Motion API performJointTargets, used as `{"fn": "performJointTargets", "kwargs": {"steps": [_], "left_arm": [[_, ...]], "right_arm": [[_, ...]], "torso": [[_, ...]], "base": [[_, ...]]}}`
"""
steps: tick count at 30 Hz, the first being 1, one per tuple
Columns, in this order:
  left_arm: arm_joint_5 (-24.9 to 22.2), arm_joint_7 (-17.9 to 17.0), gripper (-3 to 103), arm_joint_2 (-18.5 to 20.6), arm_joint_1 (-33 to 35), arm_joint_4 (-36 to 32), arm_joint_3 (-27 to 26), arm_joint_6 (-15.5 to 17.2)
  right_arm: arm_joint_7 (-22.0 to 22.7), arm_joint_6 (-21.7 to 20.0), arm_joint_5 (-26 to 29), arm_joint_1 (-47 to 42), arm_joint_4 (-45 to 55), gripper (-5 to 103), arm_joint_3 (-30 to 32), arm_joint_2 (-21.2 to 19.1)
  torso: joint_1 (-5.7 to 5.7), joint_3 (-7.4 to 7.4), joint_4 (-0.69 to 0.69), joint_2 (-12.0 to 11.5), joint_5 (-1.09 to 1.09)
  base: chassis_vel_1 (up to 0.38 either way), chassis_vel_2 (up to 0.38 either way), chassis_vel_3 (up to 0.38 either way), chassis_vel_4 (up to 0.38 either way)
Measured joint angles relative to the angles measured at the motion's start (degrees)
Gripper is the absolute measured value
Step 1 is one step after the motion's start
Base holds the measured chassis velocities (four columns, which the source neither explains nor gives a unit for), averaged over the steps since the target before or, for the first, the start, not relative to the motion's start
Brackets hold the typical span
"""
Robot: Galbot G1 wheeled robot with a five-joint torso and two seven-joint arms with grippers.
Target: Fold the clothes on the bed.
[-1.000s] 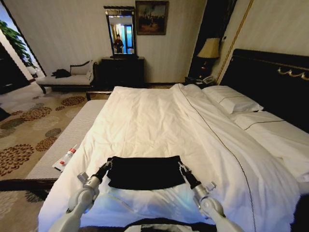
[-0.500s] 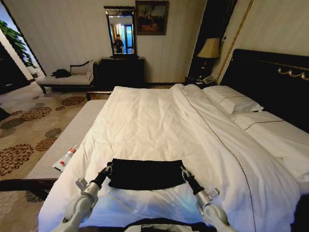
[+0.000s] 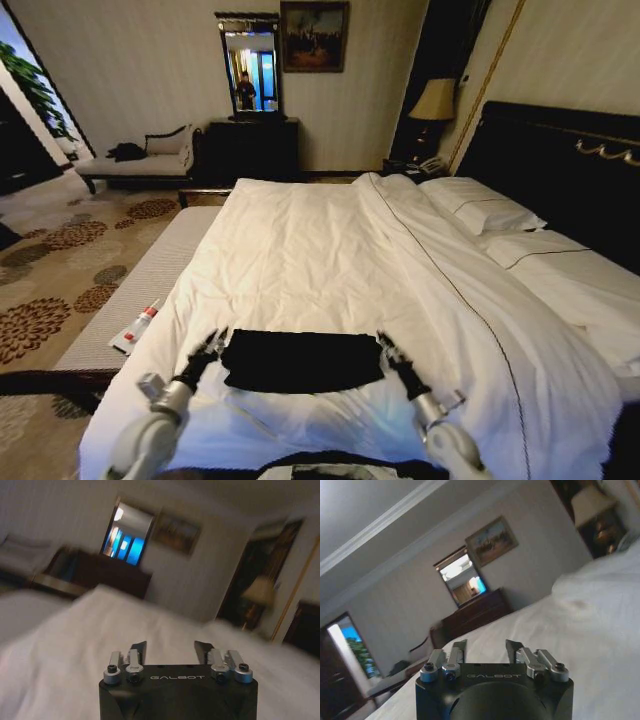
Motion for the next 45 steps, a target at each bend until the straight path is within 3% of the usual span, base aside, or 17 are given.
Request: {"fn": "performJointTargets", "kwargs": {"steps": [1,2,4,5,6,8,9,10,12,14,19,26,34,38,40,42,45], "left_arm": [[-0.8,-0.9,58,0.3,-1.1,-1.1,-0.5,1.4],[-2.1,-4.6,70,1.6,-5.0,-3.4,-0.7,6.3],[-1.8,-11.9,75,3.6,-9.8,-4.6,1.0,14.9],[-1.8,-11.9,75,3.6,-9.8,-4.6,1.0,14.9],[-0.6,-14.3,81,4.5,-11.5,-4.6,2.1,18.9],[4.3,-17.4,91,7.3,-15.0,-2.4,7.3,27.1],[5.4,-18.9,91,8.2,-15.9,-1.0,9.8,29.7],[5.4,-18.9,91,8.2,-15.9,-1.0,9.8,29.7],[6.3,-21.0,98,9.0,-16.8,1.5,13.4,32.7],[8.6,-22.8,100,9.1,-17.0,5.0,18.1,35.3],[10.1,-24.7,100,8.3,-14.9,5.9,22.3,36.3],[11.2,-25.3,100,8.8,-9.8,3.3,22.9,36.2],[11.4,-26.9,100,14.6,0.4,-2.6,18.3,35.9],[8.9,-28.7,100,17.1,4.0,-6.4,14.7,35.8],[5.1,-29.6,100,17.5,3.3,-9.1,11.2,35.8],[2.7,-29.4,100,17.2,1.9,-10.3,9.5,35.8],[-5.3,-26.0,100,15.4,-4.8,-13.5,4.8,33.8]], "right_arm": [[2.2,-1.1,-0.6,0.5,1.2,47,0.4,-0.5],[8.9,-4.3,-2.1,2.4,3.6,52,0.3,-2.1],[16.9,-9.7,-2.9,5.1,5.7,62,-1.7,-3.9],[16.9,-9.7,-2.9,5.1,5.7,62,-1.7,-3.9],[19.9,-12.3,-3.0,6.2,6.3,62,-2.9,-4.6],[29.5,-22.3,-2.4,9.4,7.3,73,-7.4,-6.6],[32.4,-25.4,-2.0,10.6,6.9,79,-9.3,-7.1],[32.4,-25.4,-2.0,10.6,6.9,79,-9.3,-7.1],[35.6,-29.0,-1.6,12.2,5.2,84,-12.3,-7.7],[37.6,-31.9,-1.5,14.3,2.0,95,-15.8,-8.2],[38.8,-33.8,-0.6,14.5,1.0,100,-17.2,-8.4],[40.0,-34.4,-0.5,11.3,3.3,100,-17.0,-8.7],[45.2,-35.9,-0.1,3.8,11.9,100,-15.4,-9.7],[49.2,-37.1,0.4,-1.1,17.7,100,-14.1,-10.8],[52.6,-38.3,1.4,-3.0,22.2,100,-12.7,-11.7],[53.4,-38.4,2.0,-2.6,23.7,100,-11.7,-12.0],[54.2,-38.4,5.9,1.8,26.2,100,-7.7,-12.7]], "torso": [[0.00,0.00,-0.01,0.0,-0.01],[0.00,0.00,-0.01,0.0,-0.04],[0.01,0.00,-0.01,0.0,-0.03],[0.01,0.00,-0.01,0.0,-0.03],[0.02,0.00,-0.02,0.0,-0.02],[0.03,0.02,0.00,0.0,-0.02],[0.03,0.02,-0.01,0.0,-0.03],[0.03,0.02,-0.01,0.0,-0.03],[0.02,0.01,0.00,0.0,-0.02],[0.02,0.01,0.00,0.0,-0.04],[0.03,0.01,0.00,0.0,-0.03],[0.00,0.00,0.00,0.0,-0.03],[0.00,0.00,0.00,0.0,-0.02],[0.00,-0.01,0.00,0.0,-0.02],[-0.01,-0.01,-0.01,0.0,-0.03],[0.00,-0.01,-0.02,0.0,-0.03],[0.00,0.00,0.00,0.0,-0.02]], "base": [[0.000,0.000,0.000,0.000],[0.000,0.000,0.000,0.000],[0.000,0.000,0.000,0.000],[0.000,0.000,0.000,0.000],[0.000,0.000,0.000,0.000],[0.000,0.000,0.000,0.000],[0.000,0.000,0.000,0.000],[0.000,0.000,0.000,0.000],[0.000,0.000,0.000,0.000],[0.000,0.000,0.000,0.000],[0.000,0.000,0.000,0.000],[0.000,0.000,0.000,0.000],[0.000,0.000,0.000,0.000],[0.000,0.000,0.000,0.000],[0.000,0.000,0.000,0.000],[0.000,0.000,0.000,0.000],[0.000,0.000,0.000,0.000]]}}
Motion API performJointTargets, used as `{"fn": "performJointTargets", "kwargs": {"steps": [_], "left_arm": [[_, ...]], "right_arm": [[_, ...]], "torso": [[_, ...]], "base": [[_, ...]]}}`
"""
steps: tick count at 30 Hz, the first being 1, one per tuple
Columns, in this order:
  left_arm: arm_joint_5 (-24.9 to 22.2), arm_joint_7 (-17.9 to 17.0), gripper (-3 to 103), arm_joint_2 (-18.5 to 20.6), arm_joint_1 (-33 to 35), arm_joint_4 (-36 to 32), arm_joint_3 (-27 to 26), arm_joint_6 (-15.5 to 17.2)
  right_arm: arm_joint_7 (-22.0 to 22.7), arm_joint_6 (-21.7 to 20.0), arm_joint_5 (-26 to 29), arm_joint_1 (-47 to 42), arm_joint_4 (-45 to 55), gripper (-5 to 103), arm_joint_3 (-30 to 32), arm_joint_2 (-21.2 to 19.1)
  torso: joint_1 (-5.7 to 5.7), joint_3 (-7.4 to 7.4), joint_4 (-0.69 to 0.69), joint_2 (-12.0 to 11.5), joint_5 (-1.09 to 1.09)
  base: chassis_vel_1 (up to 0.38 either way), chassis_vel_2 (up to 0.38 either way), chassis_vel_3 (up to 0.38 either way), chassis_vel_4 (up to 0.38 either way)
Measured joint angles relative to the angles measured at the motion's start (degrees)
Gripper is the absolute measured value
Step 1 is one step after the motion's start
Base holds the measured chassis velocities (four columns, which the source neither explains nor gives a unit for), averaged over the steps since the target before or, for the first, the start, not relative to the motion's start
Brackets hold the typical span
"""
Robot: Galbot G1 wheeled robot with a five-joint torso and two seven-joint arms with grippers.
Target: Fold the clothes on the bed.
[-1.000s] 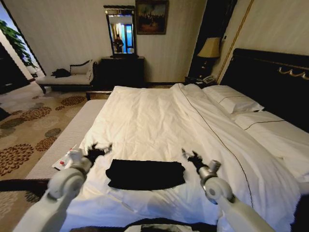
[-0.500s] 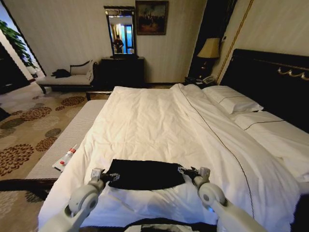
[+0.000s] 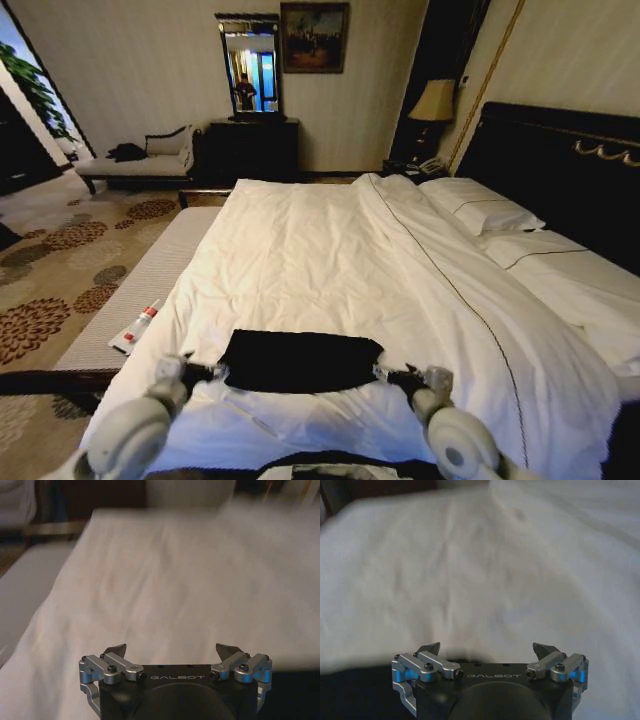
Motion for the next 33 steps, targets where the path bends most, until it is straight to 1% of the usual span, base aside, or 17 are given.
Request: {"fn": "performJointTargets", "kwargs": {"steps": [1,2,4,5,7,8,10,12,15,17,18,21,24,28,29,32,33], "left_arm": [[-2.0,0.7,100,-0.8,-2.5,-0.5,-0.3,-0.5],[-2.0,0.7,100,-0.8,-2.5,-0.5,-0.3,-0.5],[-3.3,1.1,100,-2.6,-6.1,-0.2,1.0,-0.8],[-2.6,1.1,100,-3.5,-7.1,0.9,2.6,-0.7],[-2.3,1.1,100,-3.7,-7.2,1.2,3.0,-0.6],[-0.3,1.0,100,-4.4,-7.4,3.3,6.3,0.2],[2.0,0.3,100,-4.9,-7.3,6.2,10.0,0.8],[2.9,0.1,100,-5.1,-7.4,7.2,11.2,0.8],[6.0,-1.4,100,-5.8,-7.5,12.2,17.2,1.2],[7.7,-1.9,100,-5.7,-6.8,13.5,19.7,1.6],[7.7,-1.9,100,-5.7,-6.8,13.5,19.7,1.6],[10.8,-2.8,100,-4.5,-4.3,14.4,22.4,1.6],[11.7,-3.8,100,-3.3,-1.9,14.1,22.9,1.7],[11.5,-4.9,100,-0.1,4.0,9.9,20.3,1.7],[11.5,-4.9,100,-0.1,4.0,9.9,20.3,1.7],[11.0,-5.0,100,2.4,7.5,6.4,17.9,1.7],[10.1,-5.2,100,3.4,8.1,4.5,16.3,1.8]], "right_arm": [[-0.3,0.1,1.8,1.9,0.0,100,0.9,-0.3],[-0.3,0.1,1.8,1.9,0.0,100,0.9,-0.3],[-1.6,0.6,3.3,4.6,-1.6,100,0.7,-0.5],[-2.7,1.0,3.6,6.0,-3.3,100,-0.6,-0.3],[-3.0,1.1,3.6,6.4,-3.9,100,-1.1,-0.2],[-5.0,1.9,3.6,8.2,-7.1,100,-3.9,1.0],[-7.7,3.2,3.0,10.2,-10.4,100,-6.9,2.2],[-8.4,3.6,2.6,11.0,-11.8,100,-7.9,2.6],[-11.3,5.4,2.3,14.3,-17.7,100,-11.8,5.0],[-11.8,5.8,2.3,14.1,-18.6,100,-13.0,5.7],[-11.8,5.8,2.3,14.1,-18.6,100,-13.0,5.7],[-11.8,6.0,0.2,11.0,-18.7,100,-14.5,6.6],[-11.5,6.2,-2.0,8.3,-18.6,100,-15.1,7.3],[-8.9,5.8,-3.8,3.4,-16.3,100,-14.5,7.5],[-8.9,5.8,-3.8,3.4,-16.3,100,-14.5,7.5],[-5.6,4.2,-4.3,0.5,-14.1,100,-13.3,6.5],[-3.7,3.2,-4.3,-0.7,-12.4,100,-12.4,5.8]], "torso": [[0.01,0.00,0.00,0.0,0.00],[0.01,0.00,0.00,0.0,0.00],[0.02,0.01,-0.01,0.0,0.01],[0.02,0.01,-0.01,0.0,0.00],[0.02,0.01,-0.01,0.0,-0.01],[0.01,0.01,0.00,0.0,0.01],[0.01,0.01,-0.01,0.0,0.00],[0.01,0.01,0.00,0.0,-0.01],[0.02,0.01,0.00,0.0,-0.01],[0.03,0.02,0.00,0.0,0.00],[0.03,0.02,0.00,0.0,0.00],[0.02,0.01,-0.01,0.0,0.00],[0.01,0.00,-0.02,0.0,-0.01],[0.01,0.00,-0.01,0.0,0.01],[0.01,0.00,-0.01,0.0,0.01],[0.00,0.00,0.00,0.0,0.01],[0.00,0.00,0.00,0.0,0.01]], "base": [[0.000,0.000,0.000,0.000],[0.000,0.000,0.000,0.000],[0.000,0.000,0.000,0.000],[0.000,0.000,0.000,0.000],[0.000,0.000,0.000,0.000],[0.000,0.000,0.000,0.000],[0.000,0.000,0.000,0.000],[0.000,0.000,0.000,0.000],[0.000,0.000,0.000,0.000],[0.000,0.000,0.000,0.000],[0.000,0.000,0.000,0.000],[0.000,0.000,0.000,0.000],[0.000,0.000,0.000,0.000],[0.000,0.000,0.000,0.000],[0.000,0.000,0.000,0.000],[0.000,0.000,0.000,0.000],[0.000,0.000,0.000,0.000]]}}
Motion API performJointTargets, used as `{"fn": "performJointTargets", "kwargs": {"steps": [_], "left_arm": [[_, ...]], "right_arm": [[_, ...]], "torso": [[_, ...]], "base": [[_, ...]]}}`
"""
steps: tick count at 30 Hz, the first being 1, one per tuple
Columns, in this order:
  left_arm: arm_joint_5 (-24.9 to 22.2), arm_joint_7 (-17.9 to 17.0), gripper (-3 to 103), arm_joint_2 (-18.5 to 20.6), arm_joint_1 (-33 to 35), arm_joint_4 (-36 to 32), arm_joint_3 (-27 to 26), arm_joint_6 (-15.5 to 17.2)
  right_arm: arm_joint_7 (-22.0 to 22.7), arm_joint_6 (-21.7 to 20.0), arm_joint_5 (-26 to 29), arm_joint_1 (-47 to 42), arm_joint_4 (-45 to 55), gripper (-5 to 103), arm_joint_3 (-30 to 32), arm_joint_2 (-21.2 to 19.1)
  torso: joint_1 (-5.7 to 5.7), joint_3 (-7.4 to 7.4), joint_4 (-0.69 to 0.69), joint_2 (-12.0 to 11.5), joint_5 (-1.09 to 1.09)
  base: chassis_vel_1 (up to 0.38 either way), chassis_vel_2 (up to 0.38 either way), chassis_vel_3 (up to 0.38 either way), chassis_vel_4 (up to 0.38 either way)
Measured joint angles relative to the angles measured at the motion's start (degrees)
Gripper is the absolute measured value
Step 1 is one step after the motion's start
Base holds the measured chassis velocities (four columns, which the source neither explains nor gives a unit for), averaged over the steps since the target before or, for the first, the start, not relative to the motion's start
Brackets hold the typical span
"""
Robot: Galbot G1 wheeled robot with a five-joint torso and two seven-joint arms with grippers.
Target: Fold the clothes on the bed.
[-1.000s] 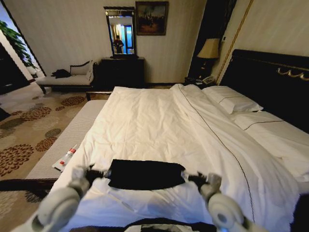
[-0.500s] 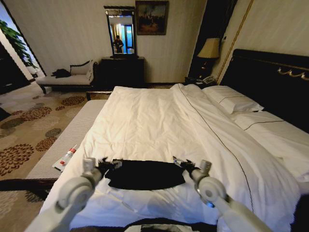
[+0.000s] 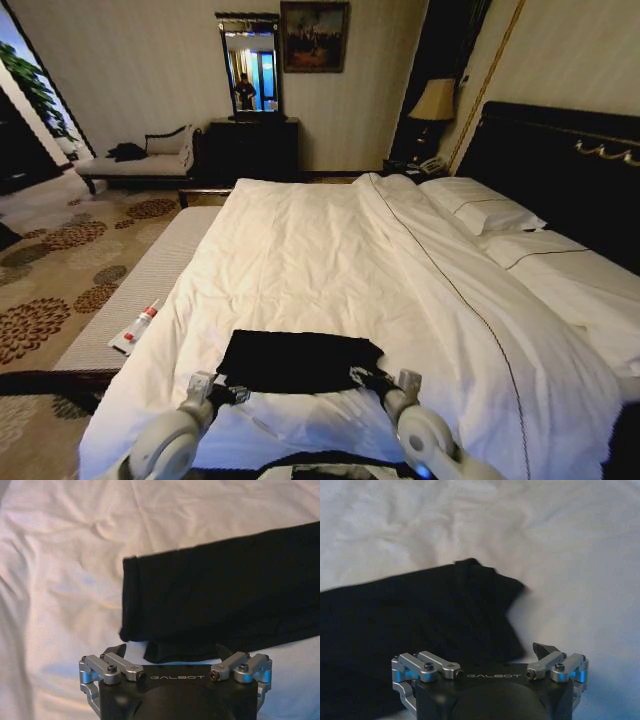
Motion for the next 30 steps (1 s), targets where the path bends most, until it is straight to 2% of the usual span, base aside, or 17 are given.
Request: {"fn": "performJointTargets", "kwargs": {"steps": [2,5,6,9,11,12,14,15,16,17,18,20,21,24,26,27,30], "left_arm": [[-1.4,-0.1,100,0.2,-0.4,-1.3,-1.3,0.0],[-10.6,1.9,100,-0.9,-5.5,-5.8,-7.7,-0.6],[-10.6,1.9,100,-0.9,-5.5,-5.8,-7.7,-0.6],[-18.7,5.4,100,-3.4,-12.6,-7.6,-13.7,-4.2],[-19.0,5.6,100,-3.6,-12.9,-7.6,-13.9,-4.5],[-21.6,6.9,100,-5.8,-16.1,-7.8,-16.2,-6.4],[-24.0,7.2,100,-8.2,-17.9,-6.9,-17.8,-7.1],[-24.4,7.1,100,-9.3,-18.4,-6.0,-18.4,-7.1],[-24.4,7.1,100,-9.3,-18.4,-6.0,-18.4,-7.1],[-24.4,6.8,100,-10.0,-18.7,-5.1,-18.9,-7.0],[-24.1,6.4,100,-10.4,-18.9,-4.3,-19.2,-6.7],[-21.5,4.3,100,-11.1,-19.2,0.6,-20.6,-4.7],[-21.5,4.3,100,-11.1,-19.2,0.6,-20.6,-4.7],[-15.9,4.4,100,-9.9,-18.7,12.3,-22.9,-4.3],[-15.5,5.0,100,-9.5,-18.6,14.5,-23.3,-5.0],[-15.3,7.2,100,-8.8,-18.7,20.2,-24.4,-7.2],[-17.9,12.2,100,-8.1,-20.2,30.0,-25.3,-12.2]], "right_arm": [[1.2,-0.5,0.1,-0.5,1.5,100,0.9,-0.5],[3.0,-1.2,2.1,0.3,7.7,100,5.5,-2.1],[3.0,-1.2,2.1,0.3,7.7,100,5.5,-2.1],[1.6,-0.8,5.7,3.7,10.7,100,12.2,-3.4],[1.4,-0.6,5.8,3.9,10.7,100,12.5,-3.5],[-1.4,1.2,6.1,5.4,9.5,100,14.3,-3.7],[-5.1,3.8,5.7,5.8,7.0,100,14.1,-3.4],[-7.8,5.8,5.1,5.6,5.2,100,13.1,-2.5],[-7.8,5.8,5.1,5.6,5.2,100,13.1,-2.5],[-10.5,7.7,4.3,5.4,3.4,100,12.0,-1.5],[-12.4,9.0,3.6,5.2,2.0,100,11.2,-0.8],[-20.1,13.1,1.5,5.0,-3.1,100,8.1,2.4],[-20.1,13.1,1.5,5.0,-3.1,100,8.1,2.4],[-28.1,16.5,-0.2,7.3,-9.3,100,4.6,6.2],[-29.3,17.0,-0.3,8.0,-10.3,100,4.2,6.9],[-32.7,18.3,-0.9,9.6,-12.9,100,3.3,8.7],[-37.0,19.3,-2.7,11.5,-16.6,100,2.2,12.2]], "torso": [[0.00,0.00,-0.01,0.0,-0.01],[0.00,0.00,-0.01,0.0,-0.02],[0.00,0.00,-0.01,0.0,-0.02],[0.01,0.01,-0.01,0.0,-0.02],[0.01,0.01,-0.01,0.0,-0.02],[0.01,0.01,-0.01,0.0,0.00],[0.01,0.01,0.00,0.0,-0.02],[0.01,0.01,0.00,0.0,-0.01],[0.01,0.01,0.00,0.0,-0.01],[0.01,0.01,-0.01,0.0,0.01],[0.01,0.01,0.00,0.0,0.00],[0.01,0.01,-0.02,0.0,0.00],[0.01,0.01,-0.02,0.0,0.00],[0.01,0.01,0.00,0.0,-0.04],[0.01,0.02,0.00,0.0,-0.03],[0.01,0.01,0.01,0.0,-0.04],[0.02,0.01,0.01,0.0,-0.04]], "base": [[0.000,0.000,0.000,0.000],[0.000,0.000,0.000,0.000],[0.000,0.000,0.000,0.000],[0.000,0.000,0.000,0.000],[0.000,0.000,0.000,0.000],[0.000,0.000,0.000,0.000],[0.000,0.000,0.000,0.000],[0.000,0.000,0.000,0.000],[0.000,0.000,0.000,0.000],[0.000,0.000,0.000,0.000],[0.000,0.000,0.000,0.000],[0.000,0.000,0.000,0.000],[0.000,0.000,0.000,0.000],[0.000,0.000,0.000,0.000],[0.000,0.000,0.000,0.000],[0.000,0.000,0.000,0.000],[0.000,0.000,0.000,0.000]]}}
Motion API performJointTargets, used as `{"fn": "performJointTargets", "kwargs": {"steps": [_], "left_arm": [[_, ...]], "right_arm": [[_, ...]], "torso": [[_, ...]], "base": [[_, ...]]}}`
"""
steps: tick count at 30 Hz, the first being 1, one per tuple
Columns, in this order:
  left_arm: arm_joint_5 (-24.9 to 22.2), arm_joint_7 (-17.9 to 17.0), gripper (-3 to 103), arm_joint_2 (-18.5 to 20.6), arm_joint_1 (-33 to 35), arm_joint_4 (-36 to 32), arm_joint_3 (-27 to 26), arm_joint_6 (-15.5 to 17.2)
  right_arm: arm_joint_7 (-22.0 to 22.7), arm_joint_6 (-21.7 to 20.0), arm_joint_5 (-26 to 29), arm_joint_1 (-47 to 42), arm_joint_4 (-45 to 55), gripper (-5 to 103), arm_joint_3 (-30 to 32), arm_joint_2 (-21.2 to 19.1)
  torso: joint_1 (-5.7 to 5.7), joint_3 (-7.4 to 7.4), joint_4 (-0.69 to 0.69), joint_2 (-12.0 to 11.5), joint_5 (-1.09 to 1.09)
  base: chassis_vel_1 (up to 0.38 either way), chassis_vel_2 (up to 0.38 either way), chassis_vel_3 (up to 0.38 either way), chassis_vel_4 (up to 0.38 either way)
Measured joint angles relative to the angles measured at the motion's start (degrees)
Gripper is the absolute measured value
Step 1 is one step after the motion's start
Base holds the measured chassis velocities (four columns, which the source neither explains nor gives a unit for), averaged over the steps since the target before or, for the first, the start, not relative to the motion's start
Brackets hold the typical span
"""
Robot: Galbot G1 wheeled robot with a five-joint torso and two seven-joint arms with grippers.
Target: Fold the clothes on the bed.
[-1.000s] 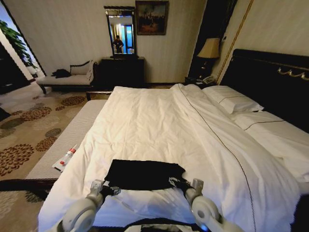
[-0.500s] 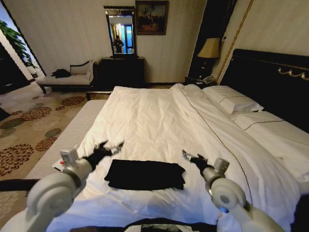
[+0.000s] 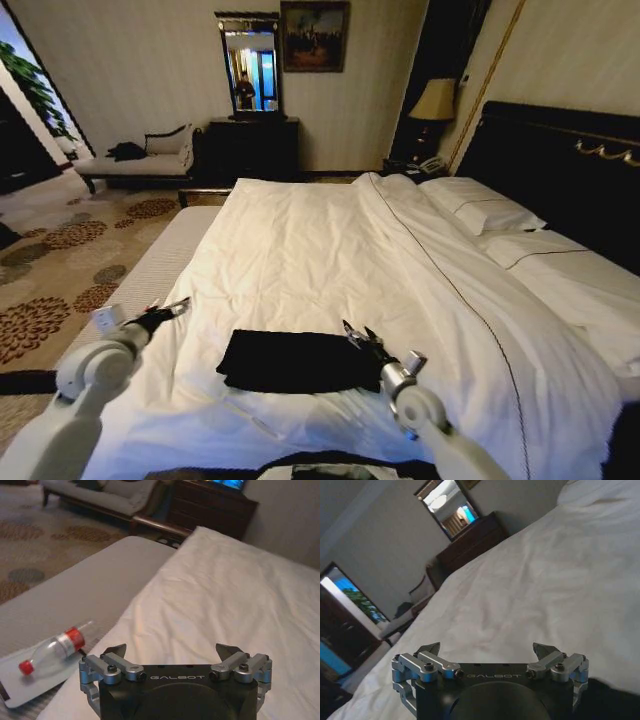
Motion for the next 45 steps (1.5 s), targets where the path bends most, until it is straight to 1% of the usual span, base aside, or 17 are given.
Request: {"fn": "performJointTargets", "kwargs": {"steps": [5,6,7,8,12,13,17,18,20,25,32,35,37,40,41,44,45], "left_arm": [[-1.6,2.8,100,0.7,-1.4,5.8,0.2,-2.7],[-1.7,3.0,100,0.9,-1.7,6.5,0.3,-3.2],[-1.8,3.1,100,1.3,-2.3,7.1,0.4,-3.5],[-1.8,3.1,100,1.3,-2.3,7.1,0.4,-3.5],[-1.9,2.8,100,1.7,-1.8,6.3,-0.3,-3.5],[-1.9,2.8,100,1.7,-1.8,6.3,-0.3,-3.5],[-2.9,2.1,100,1.3,-0.1,4.6,-2.2,-3.3],[-2.9,2.1,100,1.3,-0.1,4.6,-2.2,-3.3],[-3.7,1.6,100,1.2,0.8,3.2,-3.5,-3.1],[-4.9,0.4,100,0.9,1.6,0.7,-4.6,-2.4],[-4.5,-0.5,100,-0.5,1.7,0.0,-4.3,-2.2],[-3.7,-0.8,100,-1.4,1.7,0.0,-3.8,-2.2],[-3.5,-0.8,100,-1.5,1.7,0.0,-3.7,-2.2],[-3.0,-0.9,100,-1.9,1.6,0.2,-3.3,-2.2],[-3.0,-0.9,100,-1.9,1.6,0.2,-3.3,-2.2],[-2.1,-0.9,100,-2.2,1.0,1.0,-2.3,-2.5],[-1.9,-0.9,100,-2.3,0.9,1.1,-2.1,-2.5]], "right_arm": [[0.2,-0.6,-2.3,0.1,-1.0,100,-0.7,2.4],[1.5,-1.4,-2.7,-0.2,-0.9,100,-0.8,2.9],[5.5,-3.3,-2.7,-1.2,0.5,100,-0.9,3.2],[5.5,-3.3,-2.7,-1.2,0.5,100,-0.9,3.2],[14.5,-6.2,-1.9,-4.9,7.5,100,0.0,2.2],[14.5,-6.2,-1.9,-4.9,7.5,100,0.0,2.2],[21.9,-9.3,-2.0,-6.9,11.7,100,1.9,1.6],[21.9,-9.3,-2.0,-6.9,11.7,100,1.9,1.6],[24.5,-10.4,-1.9,-7.1,11.3,100,2.8,1.4],[26.1,-11.7,-1.8,-7.0,8.9,100,2.6,1.3],[26.0,-11.6,-1.6,-7.1,9.3,101,2.1,1.5],[25.8,-11.2,-1.2,-7.1,9.5,86,2.2,1.1],[25.8,-11.1,-1.0,-7.2,9.9,86,2.3,0.9],[26.2,-11.1,0.0,-8.5,12.1,70,2.8,0.3],[26.2,-11.1,0.0,-8.5,12.1,70,2.8,0.3],[26.4,-11.2,0.4,-9.6,13.2,54,2.9,0.3],[26.4,-11.2,0.4,-9.7,13.3,54,2.8,0.4]], "torso": [[0.00,0.00,-0.01,0.0,0.00],[0.00,0.00,0.00,0.0,0.00],[0.00,0.00,-0.02,0.0,0.02],[0.00,0.00,-0.02,0.0,0.02],[0.00,-0.01,-0.03,0.0,0.02],[0.00,-0.01,-0.03,0.0,0.02],[-0.01,-0.01,-0.01,0.0,0.01],[-0.01,-0.01,-0.01,0.0,0.01],[-0.01,-0.01,-0.01,0.0,0.02],[0.00,-0.01,-0.02,0.0,0.03],[-0.01,-0.01,-0.01,0.0,0.03],[-0.01,-0.01,-0.01,0.0,0.03],[0.00,-0.01,-0.01,0.0,0.03],[-0.01,-0.01,-0.01,0.0,0.03],[-0.01,-0.01,-0.01,0.0,0.03],[-0.01,-0.01,-0.01,0.0,0.02],[-0.01,-0.01,-0.01,0.0,0.02]], "base": [[0.000,0.000,0.000,0.000],[0.000,0.000,0.000,0.000],[0.000,0.000,0.000,0.000],[0.000,0.000,0.000,0.000],[0.000,0.000,0.000,0.000],[0.000,0.000,0.000,0.000],[0.000,0.000,0.000,0.000],[0.000,0.000,0.000,0.000],[0.000,0.000,0.000,0.000],[0.000,0.000,0.000,0.000],[0.000,0.000,0.000,0.000],[0.000,0.000,0.000,0.000],[0.000,0.000,0.000,0.000],[0.000,0.000,0.000,0.000],[0.000,0.000,0.000,0.000],[0.000,0.000,0.000,0.000],[0.000,0.000,0.000,0.000]]}}
